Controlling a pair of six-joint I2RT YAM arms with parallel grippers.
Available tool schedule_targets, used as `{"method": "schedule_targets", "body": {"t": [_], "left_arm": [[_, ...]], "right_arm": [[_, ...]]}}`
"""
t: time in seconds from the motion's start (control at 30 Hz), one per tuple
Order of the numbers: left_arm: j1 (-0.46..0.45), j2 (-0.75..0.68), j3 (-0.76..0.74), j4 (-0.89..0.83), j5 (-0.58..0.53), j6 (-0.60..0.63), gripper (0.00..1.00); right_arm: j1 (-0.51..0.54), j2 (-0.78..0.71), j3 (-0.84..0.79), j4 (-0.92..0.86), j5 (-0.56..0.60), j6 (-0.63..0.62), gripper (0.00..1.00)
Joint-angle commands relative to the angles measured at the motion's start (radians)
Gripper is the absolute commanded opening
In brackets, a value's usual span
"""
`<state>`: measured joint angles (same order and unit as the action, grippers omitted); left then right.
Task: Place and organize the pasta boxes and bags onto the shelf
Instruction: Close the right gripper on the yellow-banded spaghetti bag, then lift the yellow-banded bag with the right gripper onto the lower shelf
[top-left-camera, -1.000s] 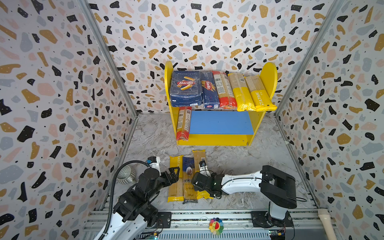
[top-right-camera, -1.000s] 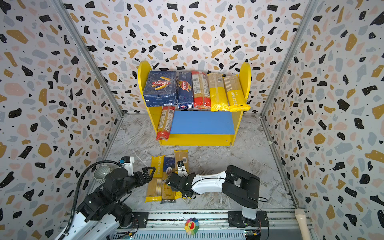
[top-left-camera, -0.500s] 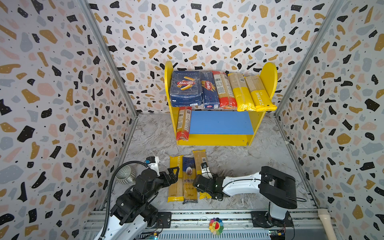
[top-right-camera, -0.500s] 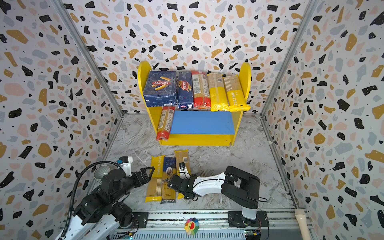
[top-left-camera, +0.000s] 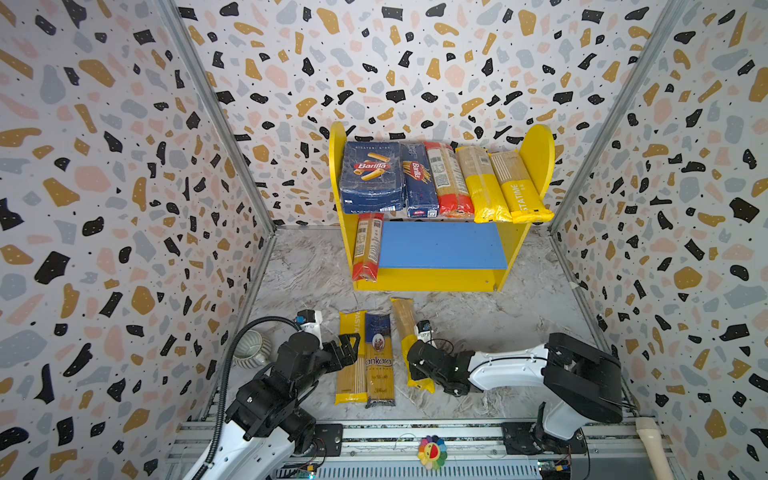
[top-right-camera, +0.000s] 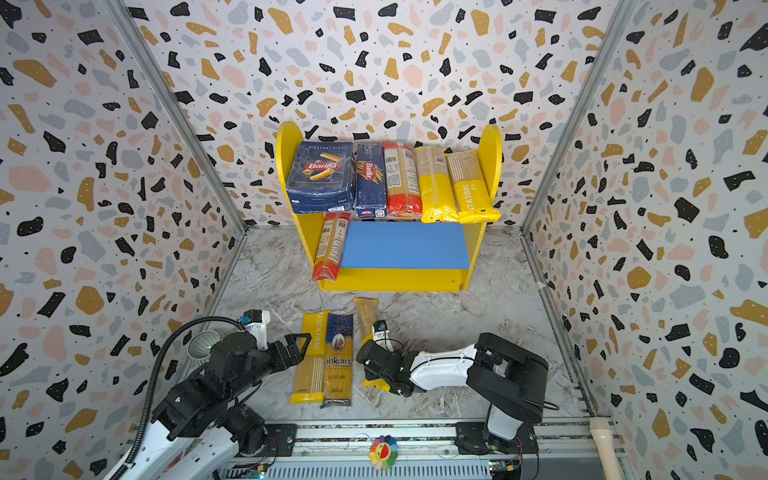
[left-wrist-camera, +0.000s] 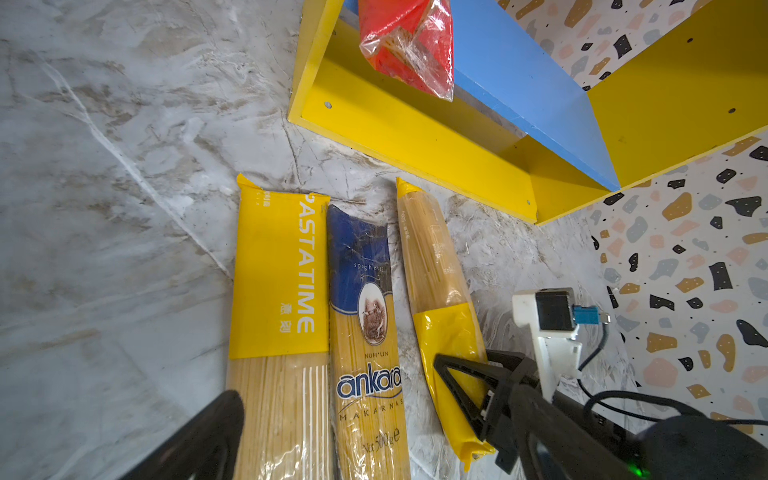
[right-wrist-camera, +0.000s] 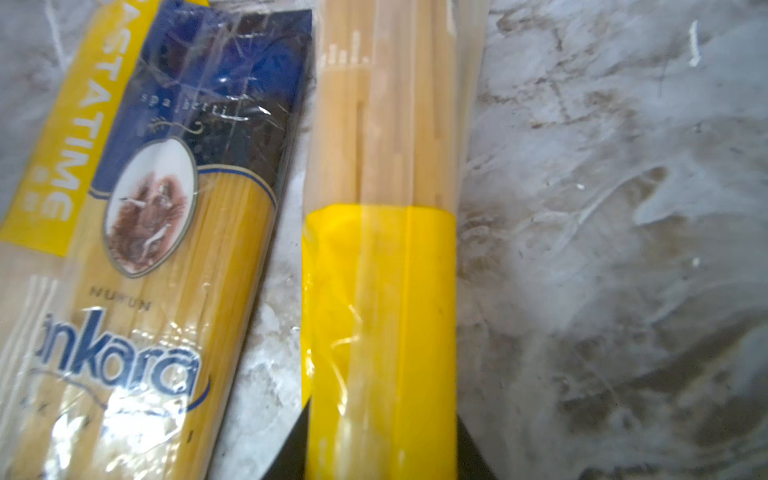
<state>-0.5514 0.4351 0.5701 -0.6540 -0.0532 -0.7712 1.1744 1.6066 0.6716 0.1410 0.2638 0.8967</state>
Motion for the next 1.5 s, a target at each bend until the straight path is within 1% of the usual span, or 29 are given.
{"method": "schedule_targets", "body": {"t": [0.0, 0.17, 0.33, 0.43, 0.6, 0.73, 0.8, 0.93, 1.03, 1.1, 1.23, 1.47], "left_arm": [[0.002, 0.022, 0.036, 0.042, 0.006, 0.022, 1.00], [0.002, 0.033, 0.045, 0.044, -0.006, 0.022, 0.99], [0.002, 0.062, 0.045, 0.051, -0.008, 0.018, 1.00], [0.003, 0.088, 0.047, 0.072, 0.001, 0.018, 1.00], [0.002, 0.136, 0.045, 0.114, 0.006, 0.020, 1.00], [0.002, 0.161, 0.046, 0.140, 0.015, 0.018, 1.00], [0.002, 0.167, 0.051, 0.148, 0.016, 0.016, 0.99], [0.002, 0.167, 0.061, 0.139, 0.005, 0.017, 1.00], [0.002, 0.167, 0.063, 0.131, -0.003, 0.018, 1.00], [0.002, 0.171, 0.058, 0.132, -0.007, 0.022, 1.00], [0.002, 0.176, 0.054, 0.137, 0.008, 0.023, 1.00], [0.002, 0.143, 0.050, 0.134, 0.014, 0.022, 0.99]], "right_arm": [[-0.015, -0.069, -0.148, 0.002, -0.225, 0.005, 0.25], [-0.087, -0.257, -0.267, 0.107, -0.370, 0.012, 0.20], [-0.175, -0.474, -0.358, 0.147, -0.486, 0.026, 0.18], [-0.236, -0.618, -0.397, 0.128, -0.543, 0.034, 0.17], [-0.337, -0.829, -0.404, 0.048, -0.639, 0.013, 0.16], [-0.410, -0.926, -0.412, 0.042, -0.735, 0.034, 0.15], [-0.434, -0.959, -0.420, 0.071, -0.775, 0.061, 0.15], [-0.462, -0.983, -0.399, 0.106, -0.801, 0.083, 0.15], [-0.489, -0.961, -0.333, 0.081, -0.789, 0.045, 0.15], [-0.514, -0.927, -0.280, 0.065, -0.784, 0.016, 0.14], [-0.565, -0.837, -0.172, 0.075, -0.812, -0.021, 0.14], [-0.603, -0.664, -0.017, 0.132, -0.836, -0.044, 0.13]]}}
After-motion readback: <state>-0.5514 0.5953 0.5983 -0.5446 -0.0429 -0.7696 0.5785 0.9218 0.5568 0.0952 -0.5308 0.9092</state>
